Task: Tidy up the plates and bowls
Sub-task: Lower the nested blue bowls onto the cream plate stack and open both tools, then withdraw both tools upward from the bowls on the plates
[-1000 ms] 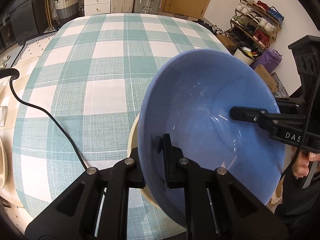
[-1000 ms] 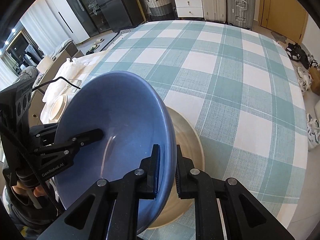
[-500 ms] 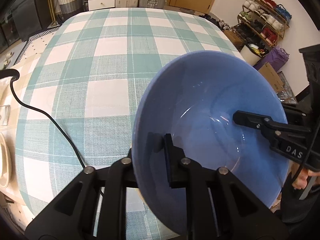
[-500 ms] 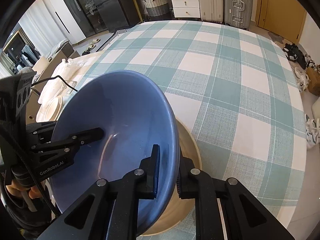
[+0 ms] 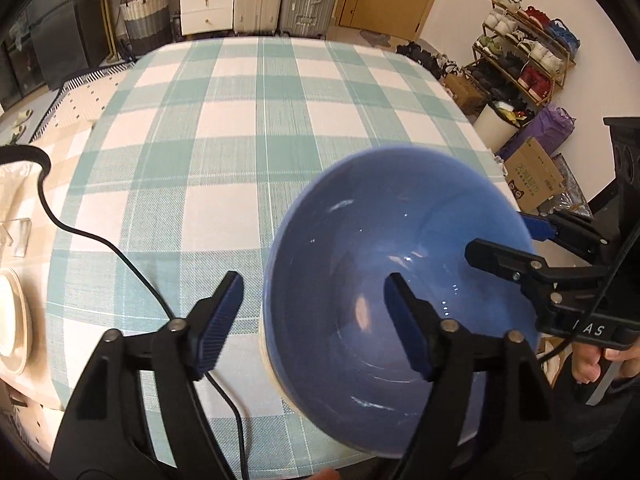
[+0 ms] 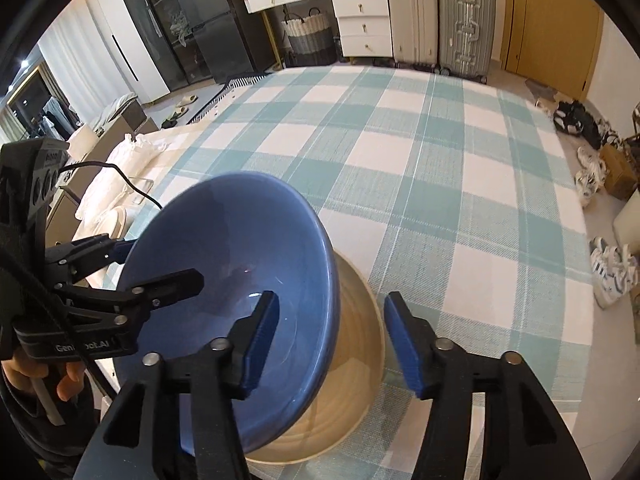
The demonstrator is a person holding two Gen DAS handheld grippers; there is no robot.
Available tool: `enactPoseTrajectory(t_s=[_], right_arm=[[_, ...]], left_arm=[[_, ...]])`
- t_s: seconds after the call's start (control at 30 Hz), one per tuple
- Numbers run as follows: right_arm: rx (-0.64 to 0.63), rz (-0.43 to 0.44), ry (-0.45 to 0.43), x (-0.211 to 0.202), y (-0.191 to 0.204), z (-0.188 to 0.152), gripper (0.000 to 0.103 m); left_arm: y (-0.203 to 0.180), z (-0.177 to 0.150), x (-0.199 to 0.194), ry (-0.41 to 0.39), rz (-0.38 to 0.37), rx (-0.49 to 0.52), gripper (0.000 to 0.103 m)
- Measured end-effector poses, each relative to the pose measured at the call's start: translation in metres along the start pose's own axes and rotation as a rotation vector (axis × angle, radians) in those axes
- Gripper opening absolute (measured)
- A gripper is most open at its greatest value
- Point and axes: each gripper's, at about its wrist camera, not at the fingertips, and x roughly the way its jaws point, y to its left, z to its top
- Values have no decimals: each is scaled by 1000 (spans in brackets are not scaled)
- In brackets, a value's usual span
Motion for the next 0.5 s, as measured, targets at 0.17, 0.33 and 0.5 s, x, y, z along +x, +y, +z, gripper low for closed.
enactPoseTrajectory(t_s=[0.17,0.33,0.5], right_arm=[[-18,-6,-43,-17,3,-2,71],[-24,0,-98,-32,2,-8,86],[-13,0,-132,-42,1,-16,89]], left_arm=[[-2,-3,-19,-34,28,19,76],[-1,-12,-35,-64,50,27,79],[-2,-20,-49,-98,65,38,82]])
